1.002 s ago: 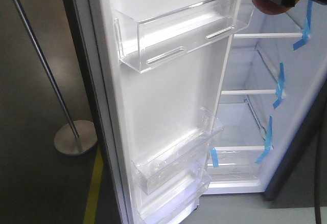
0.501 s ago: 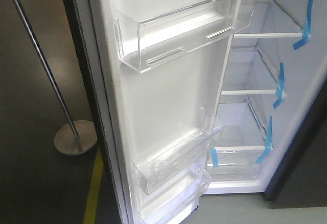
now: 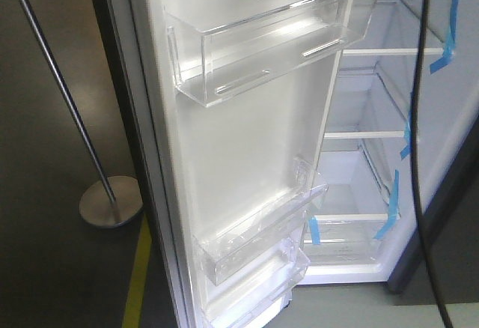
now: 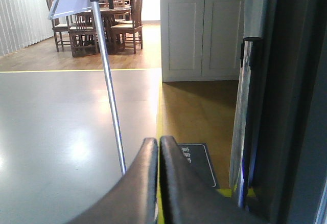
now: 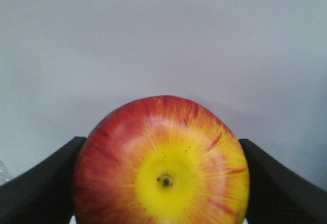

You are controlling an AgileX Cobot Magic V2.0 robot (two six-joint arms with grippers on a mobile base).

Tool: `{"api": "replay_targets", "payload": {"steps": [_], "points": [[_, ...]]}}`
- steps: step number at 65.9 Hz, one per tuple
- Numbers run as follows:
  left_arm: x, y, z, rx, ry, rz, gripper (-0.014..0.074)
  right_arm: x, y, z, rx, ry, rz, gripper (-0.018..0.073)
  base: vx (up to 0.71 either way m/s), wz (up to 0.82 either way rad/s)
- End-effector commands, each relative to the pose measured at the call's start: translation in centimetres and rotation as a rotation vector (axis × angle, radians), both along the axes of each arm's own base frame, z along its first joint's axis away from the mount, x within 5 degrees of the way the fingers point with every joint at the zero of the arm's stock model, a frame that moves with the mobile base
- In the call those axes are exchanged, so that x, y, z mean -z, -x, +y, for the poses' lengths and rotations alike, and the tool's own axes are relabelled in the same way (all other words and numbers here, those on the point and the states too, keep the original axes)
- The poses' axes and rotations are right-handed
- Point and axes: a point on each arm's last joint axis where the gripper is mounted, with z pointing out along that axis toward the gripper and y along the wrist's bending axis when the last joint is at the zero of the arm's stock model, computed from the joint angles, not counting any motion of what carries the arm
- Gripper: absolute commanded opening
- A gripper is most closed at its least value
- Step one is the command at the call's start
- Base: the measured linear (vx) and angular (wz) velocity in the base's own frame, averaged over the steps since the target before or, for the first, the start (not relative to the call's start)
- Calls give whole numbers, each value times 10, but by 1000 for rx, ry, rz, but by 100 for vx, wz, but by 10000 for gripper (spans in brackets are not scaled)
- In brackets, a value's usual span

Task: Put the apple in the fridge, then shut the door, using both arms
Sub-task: 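Open the right gripper to release the apple in the bin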

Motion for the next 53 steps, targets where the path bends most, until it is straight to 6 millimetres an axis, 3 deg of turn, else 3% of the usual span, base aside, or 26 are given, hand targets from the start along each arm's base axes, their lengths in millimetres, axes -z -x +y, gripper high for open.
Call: {"api": "replay_targets", "payload": {"steps": [1, 12, 37, 53], "points": [[-13, 1, -3, 31, -1, -95, -6, -20, 7, 0, 19, -51, -68, 138, 0, 0], [-13, 1, -3, 31, -1, -95, -6, -13, 2, 0, 11, -32, -34, 214, 0, 0], [-13, 1, -3, 31, -1, -95, -6, -7, 0, -4, 68, -1, 18, 559, 0, 0], [-13, 1, -3, 31, -1, -95, -6, -7, 0, -4, 68, -2, 26, 594, 0, 0]]}}
